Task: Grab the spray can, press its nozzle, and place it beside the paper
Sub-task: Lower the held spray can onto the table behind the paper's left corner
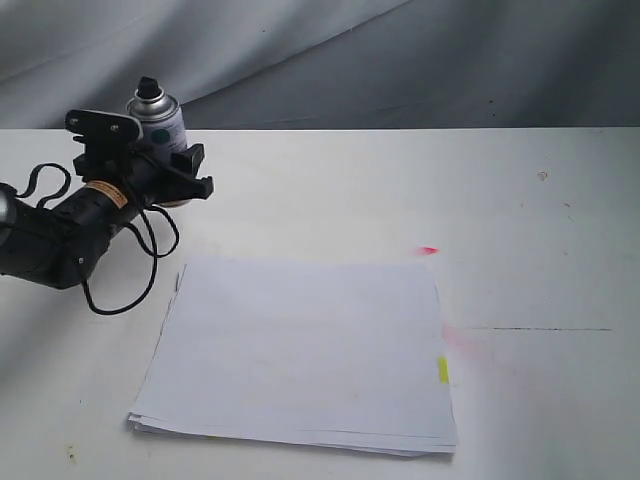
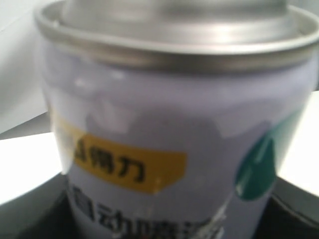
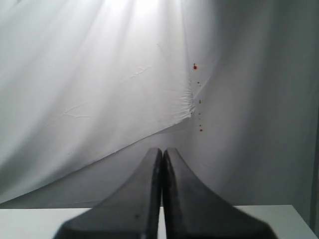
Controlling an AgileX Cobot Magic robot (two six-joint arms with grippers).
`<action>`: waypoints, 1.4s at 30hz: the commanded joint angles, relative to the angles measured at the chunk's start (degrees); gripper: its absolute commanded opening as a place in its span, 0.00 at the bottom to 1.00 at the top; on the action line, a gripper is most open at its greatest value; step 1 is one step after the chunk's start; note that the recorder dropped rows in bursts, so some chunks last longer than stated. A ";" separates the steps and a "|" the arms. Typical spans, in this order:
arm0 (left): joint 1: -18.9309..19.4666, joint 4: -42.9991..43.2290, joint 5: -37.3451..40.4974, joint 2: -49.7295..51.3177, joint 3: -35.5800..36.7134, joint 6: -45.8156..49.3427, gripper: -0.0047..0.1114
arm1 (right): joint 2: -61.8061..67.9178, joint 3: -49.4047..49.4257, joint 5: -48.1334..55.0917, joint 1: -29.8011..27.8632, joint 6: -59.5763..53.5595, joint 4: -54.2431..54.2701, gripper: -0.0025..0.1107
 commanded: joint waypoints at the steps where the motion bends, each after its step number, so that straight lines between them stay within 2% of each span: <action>1: 2.82 3.61 -3.10 2.87 -2.69 -1.14 0.04 | -0.25 0.10 -0.01 -0.39 0.24 0.11 0.02; 7: 5.34 10.10 -3.50 5.45 -6.41 -5.57 0.04 | -0.25 0.10 -0.01 -0.39 0.24 0.11 0.02; 13: 5.36 13.46 -3.37 8.11 -9.14 -5.66 0.04 | -0.25 0.10 -0.01 -0.39 0.24 0.11 0.02; 21: 5.36 17.29 -4.99 10.23 -9.25 -7.18 0.04 | -0.25 0.10 -0.01 -0.39 0.24 0.11 0.02; 38: 5.36 17.28 -6.40 12.86 -9.25 -11.02 0.04 | -0.25 0.10 -0.01 -0.39 0.24 0.11 0.02; 42: 5.36 17.28 -7.28 12.87 -9.25 -9.70 0.08 | -0.25 0.10 -0.01 -0.39 0.24 0.11 0.02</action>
